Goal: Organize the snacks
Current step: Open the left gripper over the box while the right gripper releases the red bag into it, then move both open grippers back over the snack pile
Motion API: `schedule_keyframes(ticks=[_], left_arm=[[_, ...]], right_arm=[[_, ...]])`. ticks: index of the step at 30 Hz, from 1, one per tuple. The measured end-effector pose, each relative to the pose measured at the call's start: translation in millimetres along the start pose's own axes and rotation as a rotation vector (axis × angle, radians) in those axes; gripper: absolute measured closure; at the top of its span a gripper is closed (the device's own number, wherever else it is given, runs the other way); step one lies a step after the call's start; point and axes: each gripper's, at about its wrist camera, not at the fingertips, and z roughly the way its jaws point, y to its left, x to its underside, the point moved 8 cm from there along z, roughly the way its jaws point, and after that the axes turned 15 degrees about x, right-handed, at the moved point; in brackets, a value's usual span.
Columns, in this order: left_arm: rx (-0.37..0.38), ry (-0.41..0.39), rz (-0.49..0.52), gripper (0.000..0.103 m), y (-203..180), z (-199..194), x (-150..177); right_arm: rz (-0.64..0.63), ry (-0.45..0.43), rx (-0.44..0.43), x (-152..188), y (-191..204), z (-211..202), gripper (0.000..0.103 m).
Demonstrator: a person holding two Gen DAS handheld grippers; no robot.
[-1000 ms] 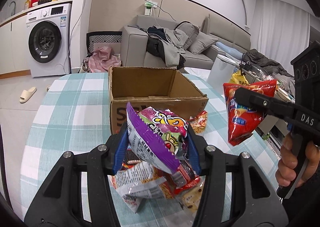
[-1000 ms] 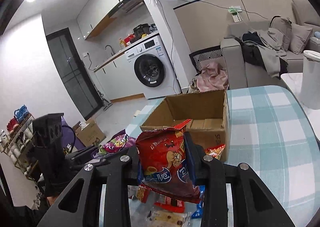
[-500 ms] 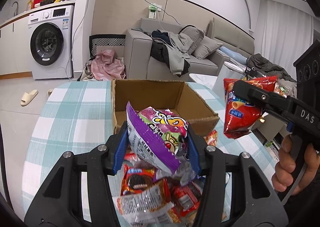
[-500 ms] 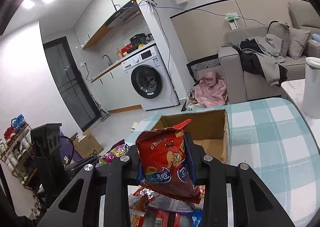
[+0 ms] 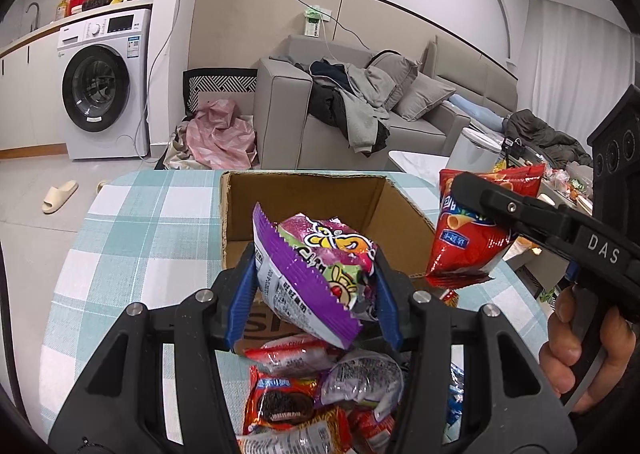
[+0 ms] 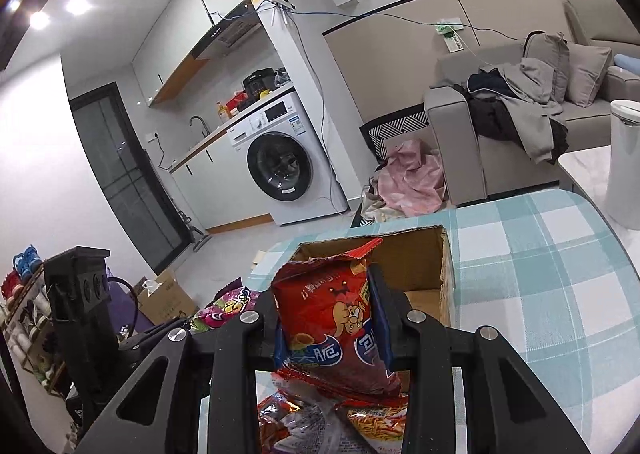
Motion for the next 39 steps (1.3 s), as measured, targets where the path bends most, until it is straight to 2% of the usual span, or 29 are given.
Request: schedule_keyframes(ticks=[14,16,18,21,23,26,28,29,30,39], left_arm=[[-0.03,0.029,0.009,0.053,11,36,-3],[-0.041,0.039,0.004,0.051,13,38,-1],[-0.045,0.054,0.005,0.04,13,39,2],[-0.052,0.037,0.008,0.022,13,33,2],[-0.051,0.026,0.008,0.021,14,27,1],[-0.063,0.017,0.002,0.019,14,18,2],[-0.07,0.016,0.002,0.015,14,12,3],[-0.076,0.015,0.002,0.01,14,8,4],[-0.079,0.01,0.007,0.0,13,3,5],[-0.093,-0.002,0.038,0.001,-6,-34,22]], right_arm=[[0.019,0.049,0.042,4,-14,34,0.069],[0.016,0.071,0.046,6,-13,38,0.062],[0.025,0.08,0.049,7,-15,39,0.048],[0.019,0.071,0.056,7,-18,35,0.046],[0.013,0.067,0.062,7,-21,32,0.044],[0.005,0.061,0.066,8,-24,24,0.026],[-0.01,0.056,0.06,10,-23,17,0.009],[-0.024,0.052,0.056,12,-22,13,0.005],[-0.04,0.052,0.051,14,-21,9,0.002],[-0.127,0.075,0.064,34,-13,-13,0.0]])
